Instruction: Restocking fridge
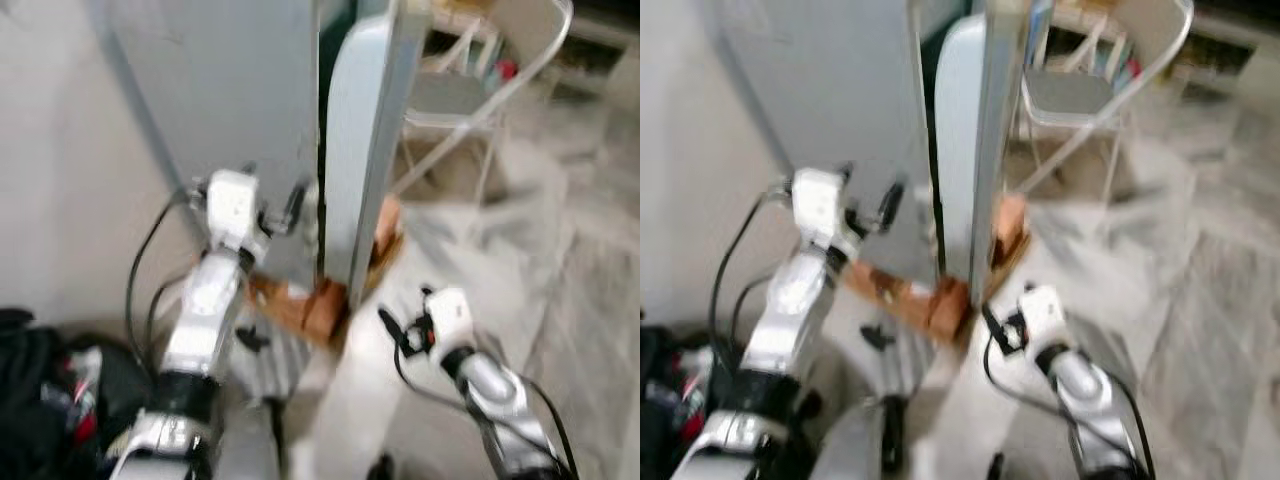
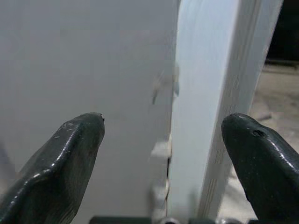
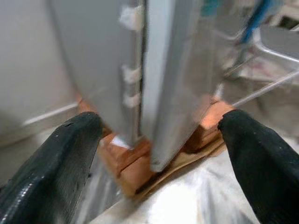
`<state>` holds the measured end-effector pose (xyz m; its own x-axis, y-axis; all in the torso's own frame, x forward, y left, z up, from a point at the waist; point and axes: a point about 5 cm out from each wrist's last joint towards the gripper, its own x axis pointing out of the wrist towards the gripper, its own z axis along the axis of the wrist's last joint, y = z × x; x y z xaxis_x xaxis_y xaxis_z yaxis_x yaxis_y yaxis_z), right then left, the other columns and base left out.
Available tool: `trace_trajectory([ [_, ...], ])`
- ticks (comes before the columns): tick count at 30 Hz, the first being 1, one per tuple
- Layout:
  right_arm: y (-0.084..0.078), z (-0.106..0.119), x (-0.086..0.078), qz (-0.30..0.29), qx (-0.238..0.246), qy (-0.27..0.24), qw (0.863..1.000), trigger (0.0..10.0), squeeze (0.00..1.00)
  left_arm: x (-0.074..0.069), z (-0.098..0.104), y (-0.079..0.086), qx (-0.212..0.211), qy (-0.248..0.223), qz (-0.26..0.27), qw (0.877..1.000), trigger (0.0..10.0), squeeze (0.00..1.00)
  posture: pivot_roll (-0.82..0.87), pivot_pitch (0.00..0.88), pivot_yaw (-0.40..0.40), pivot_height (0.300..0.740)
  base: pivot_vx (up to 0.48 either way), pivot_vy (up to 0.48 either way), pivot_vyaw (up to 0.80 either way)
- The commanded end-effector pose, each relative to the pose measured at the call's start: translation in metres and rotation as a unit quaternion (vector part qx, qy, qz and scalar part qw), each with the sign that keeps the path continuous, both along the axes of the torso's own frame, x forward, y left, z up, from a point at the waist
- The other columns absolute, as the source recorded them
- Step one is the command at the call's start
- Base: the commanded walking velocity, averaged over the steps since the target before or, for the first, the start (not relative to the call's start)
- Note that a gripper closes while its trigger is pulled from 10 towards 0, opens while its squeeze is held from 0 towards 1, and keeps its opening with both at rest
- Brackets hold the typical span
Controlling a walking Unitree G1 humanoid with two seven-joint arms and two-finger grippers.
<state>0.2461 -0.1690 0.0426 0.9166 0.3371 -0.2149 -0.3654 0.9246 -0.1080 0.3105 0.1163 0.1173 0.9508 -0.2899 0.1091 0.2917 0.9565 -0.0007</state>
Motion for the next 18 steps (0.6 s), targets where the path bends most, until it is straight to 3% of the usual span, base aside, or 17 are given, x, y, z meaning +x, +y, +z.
trace_trajectory([
  [1,-0.001,0.005,0.001,-0.009,0.007,-0.016,1.000,10.0,0.00,-0.004,0.006,-0.003,0.010,-0.015,-0.006,1.000,10.0,0.00,0.09,0.081,0.013,0.740,0.412,0.000,0.00],
  [7,0.002,0.016,0.009,-0.039,0.019,-0.052,0.998,10.0,0.00,-0.027,-0.016,0.018,0.038,0.013,0.015,0.999,10.0,0.00,0.11,0.066,0.014,0.740,0.383,0.000,0.00],
  [12,0.003,0.027,0.021,-0.077,0.044,-0.083,0.993,10.0,0.00,-0.048,-0.037,0.036,0.075,0.048,0.055,0.994,10.0,0.00,0.14,0.036,0.011,0.740,0.000,0.000,0.00],
  [13,0.004,0.033,0.027,-0.091,0.052,-0.100,0.989,10.0,0.00,-0.058,-0.044,0.041,0.099,0.054,0.061,0.992,10.0,0.00,0.16,0.022,0.009,0.740,0.000,0.000,0.00],
  [18,0.004,0.041,0.035,-0.110,0.056,-0.123,0.985,10.0,0.00,-0.070,-0.055,0.049,0.114,0.069,0.079,0.988,10.0,0.00,0.15,0.000,0.005,0.740,0.000,0.000,0.00],
])
